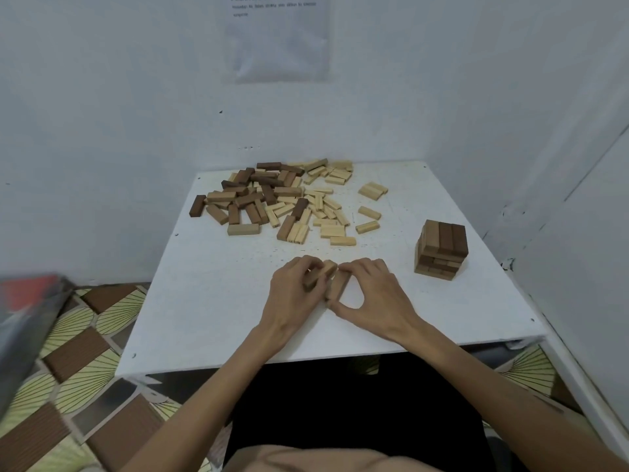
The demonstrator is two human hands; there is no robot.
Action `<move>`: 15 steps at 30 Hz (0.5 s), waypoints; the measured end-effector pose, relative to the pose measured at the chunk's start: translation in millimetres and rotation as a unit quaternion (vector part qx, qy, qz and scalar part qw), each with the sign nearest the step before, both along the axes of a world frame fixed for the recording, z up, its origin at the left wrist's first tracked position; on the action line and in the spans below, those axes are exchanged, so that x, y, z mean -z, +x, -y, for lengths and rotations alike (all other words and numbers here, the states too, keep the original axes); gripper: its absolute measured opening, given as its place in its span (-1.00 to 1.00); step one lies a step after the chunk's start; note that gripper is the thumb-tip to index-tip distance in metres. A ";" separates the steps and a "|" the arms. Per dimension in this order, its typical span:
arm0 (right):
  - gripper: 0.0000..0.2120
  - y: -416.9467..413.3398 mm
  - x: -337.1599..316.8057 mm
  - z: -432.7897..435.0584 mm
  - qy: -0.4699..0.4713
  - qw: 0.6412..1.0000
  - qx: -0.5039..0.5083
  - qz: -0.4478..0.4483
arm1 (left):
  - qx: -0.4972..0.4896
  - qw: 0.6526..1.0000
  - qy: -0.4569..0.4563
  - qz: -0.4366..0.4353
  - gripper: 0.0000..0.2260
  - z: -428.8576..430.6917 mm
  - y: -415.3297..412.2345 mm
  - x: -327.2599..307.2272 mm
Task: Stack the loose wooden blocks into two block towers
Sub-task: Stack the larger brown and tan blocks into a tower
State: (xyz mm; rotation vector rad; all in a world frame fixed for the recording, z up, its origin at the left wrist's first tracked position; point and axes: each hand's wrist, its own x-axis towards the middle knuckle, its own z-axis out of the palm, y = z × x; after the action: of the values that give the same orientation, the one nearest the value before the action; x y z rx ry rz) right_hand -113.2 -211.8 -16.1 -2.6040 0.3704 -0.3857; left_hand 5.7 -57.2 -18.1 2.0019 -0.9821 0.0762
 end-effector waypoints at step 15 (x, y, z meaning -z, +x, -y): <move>-0.58 5.3 5.3 1.7 0.036 0.998 -0.003 0.041 | -0.051 0.998 0.005 -0.045 -0.91 0.8 21.2 -3.1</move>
State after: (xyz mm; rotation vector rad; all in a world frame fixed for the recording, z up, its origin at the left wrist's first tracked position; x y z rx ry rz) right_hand -107.9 -213.5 -21.5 -2.5100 0.3415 -0.4680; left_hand 26.9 -58.0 -15.0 2.0463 -0.8248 0.0371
